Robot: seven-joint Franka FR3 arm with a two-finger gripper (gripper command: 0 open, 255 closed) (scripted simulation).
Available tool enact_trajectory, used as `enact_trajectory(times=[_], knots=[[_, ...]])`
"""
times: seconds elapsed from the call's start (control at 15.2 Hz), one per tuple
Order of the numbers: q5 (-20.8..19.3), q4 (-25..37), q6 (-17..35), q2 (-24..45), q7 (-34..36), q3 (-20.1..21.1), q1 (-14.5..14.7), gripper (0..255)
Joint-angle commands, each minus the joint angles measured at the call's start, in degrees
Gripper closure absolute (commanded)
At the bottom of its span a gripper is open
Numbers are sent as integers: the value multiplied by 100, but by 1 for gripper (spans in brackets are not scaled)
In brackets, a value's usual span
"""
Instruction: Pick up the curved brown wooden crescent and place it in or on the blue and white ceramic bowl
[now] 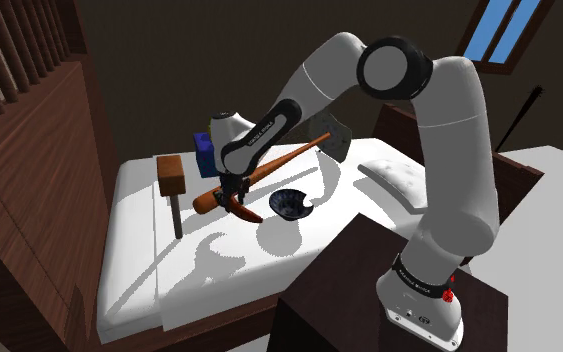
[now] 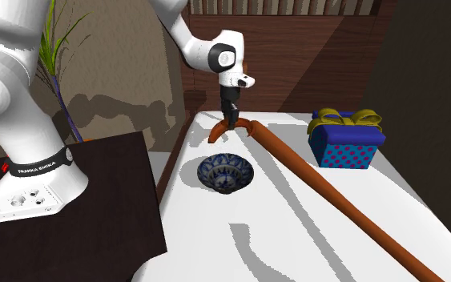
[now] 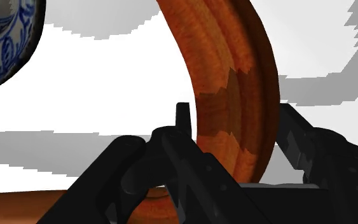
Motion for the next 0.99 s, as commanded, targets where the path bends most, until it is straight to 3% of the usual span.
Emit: enact_trajectory(times=[0.0, 0.53, 0.92], knots=[[37, -5, -113, -119, -29, 27, -16, 255], [174, -19, -525, -555, -142, 113, -74, 255], [223, -1126, -20, -1230, -741, -30, -607, 255]])
